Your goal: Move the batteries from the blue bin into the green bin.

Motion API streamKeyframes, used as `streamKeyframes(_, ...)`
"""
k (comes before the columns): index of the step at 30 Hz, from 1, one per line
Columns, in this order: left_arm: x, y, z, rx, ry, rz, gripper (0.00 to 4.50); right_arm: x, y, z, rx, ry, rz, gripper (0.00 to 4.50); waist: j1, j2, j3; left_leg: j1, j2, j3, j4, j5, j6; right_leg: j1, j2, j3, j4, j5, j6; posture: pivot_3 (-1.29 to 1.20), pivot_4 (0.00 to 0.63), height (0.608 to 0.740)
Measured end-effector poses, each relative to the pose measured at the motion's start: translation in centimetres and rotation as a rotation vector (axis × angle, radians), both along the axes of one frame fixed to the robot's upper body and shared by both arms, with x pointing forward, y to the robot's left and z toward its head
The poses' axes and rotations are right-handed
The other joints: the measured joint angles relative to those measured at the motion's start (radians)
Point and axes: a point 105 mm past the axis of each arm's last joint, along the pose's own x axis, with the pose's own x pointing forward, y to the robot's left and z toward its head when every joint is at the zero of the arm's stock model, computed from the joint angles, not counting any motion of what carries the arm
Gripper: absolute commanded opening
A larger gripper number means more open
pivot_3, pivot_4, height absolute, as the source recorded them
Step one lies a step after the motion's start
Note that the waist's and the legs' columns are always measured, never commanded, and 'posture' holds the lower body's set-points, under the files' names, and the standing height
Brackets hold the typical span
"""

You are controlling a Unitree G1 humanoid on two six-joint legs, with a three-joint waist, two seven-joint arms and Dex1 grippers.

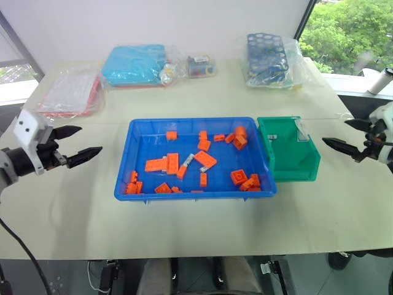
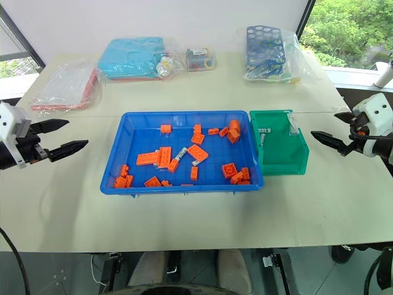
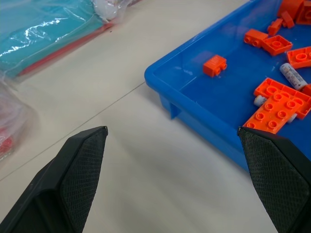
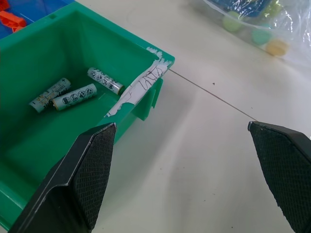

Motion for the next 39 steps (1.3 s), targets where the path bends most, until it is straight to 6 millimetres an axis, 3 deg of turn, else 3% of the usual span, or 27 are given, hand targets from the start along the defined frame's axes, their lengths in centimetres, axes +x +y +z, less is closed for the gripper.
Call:
streamKeyframes(13,0.3,0.2,0.3,-0.002,-0.021,0.033,4.5,0.1,-0.7,-0.3,0.02,0.009,-0.036,4.47,-0.001,0.0,0.0,0.0,0.0,0.0,0.0,0.0,0.0,0.0,0.0,0.0,0.0,0.0,0.0,0.0,0.15,0.739)
streamKeyframes(19,0.7,-0.7,0.5,-0.026,-0.05,0.016,4.5,0.9,-0.9,0.2,-0.011,-0.007,-0.044,4.47,-0.001,0.0,0.0,0.0,0.0,0.001,0.0,0.0,0.0,0.0,0.0,0.0,0.0,0.0,0.0,0.0,0.15,0.739)
streamKeyframes(24,0.2,-2.2,0.7,-0.035,-0.051,-0.043,4.5,1.8,0.8,1.8,-0.021,-0.014,0.038,4.47,-0.004,0.0,0.0,0.0,0.0,0.001,0.0,0.0,0.0,0.0,0.0,0.0,0.0,0.0,0.0,0.0,0.15,0.739)
streamKeyframes(26,-0.2,-3.3,0.6,-0.04,-0.035,-0.099,4.5,2.3,2.7,3.2,-0.023,-0.025,0.119,4.47,-0.007,0.001,0.0,0.0,0.001,0.001,0.0,0.0,0.0,-0.002,0.001,0.0,0.001,0.0,0.0,0.0,0.15,0.739)
streamKeyframes(29,-1.3,-5.7,0.7,-0.046,-0.008,-0.218,4.5,2.9,8.3,5.9,-0.003,-0.071,0.312,4.47,-0.014,0.001,0.001,0.0,0.002,0.0,0.0,0.0,0.0,-0.002,0.002,0.0,0.001,0.0,0.0,0.0,0.15,0.739)
streamKeyframes(31,-1.9,-6.7,0.9,-0.034,0.005,-0.277,4.5,3.1,12.0,6.5,0.021,-0.075,0.426,4.47,-0.017,0.001,0.001,-0.001,0.001,0.0,0.0,0.0,0.0,-0.002,0.001,0.0,0.001,0.0,0.0,0.0,0.15,0.739)
streamKeyframes(35,-2.8,-7.3,1.4,-0.005,0.026,-0.337,4.5,3.0,18.7,5.2,0.063,-0.007,0.597,4.47,-0.019,0.001,0.001,-0.001,0.001,0.0,0.0,0.0,0.0,-0.002,0.001,0.0,0.002,0.0,0.0,0.0,0.15,0.739)
streamKeyframes(39,-3.2,-7.1,1.5,0.029,0.053,-0.361,4.5,1.5,29.8,1.6,0.057,0.111,0.871,4.47,-0.032,0.001,0.001,-0.002,0.002,0.0,-0.001,0.0,0.0,-0.006,0.003,0.0,0.004,0.0,-0.003,0.0,0.15,0.739)
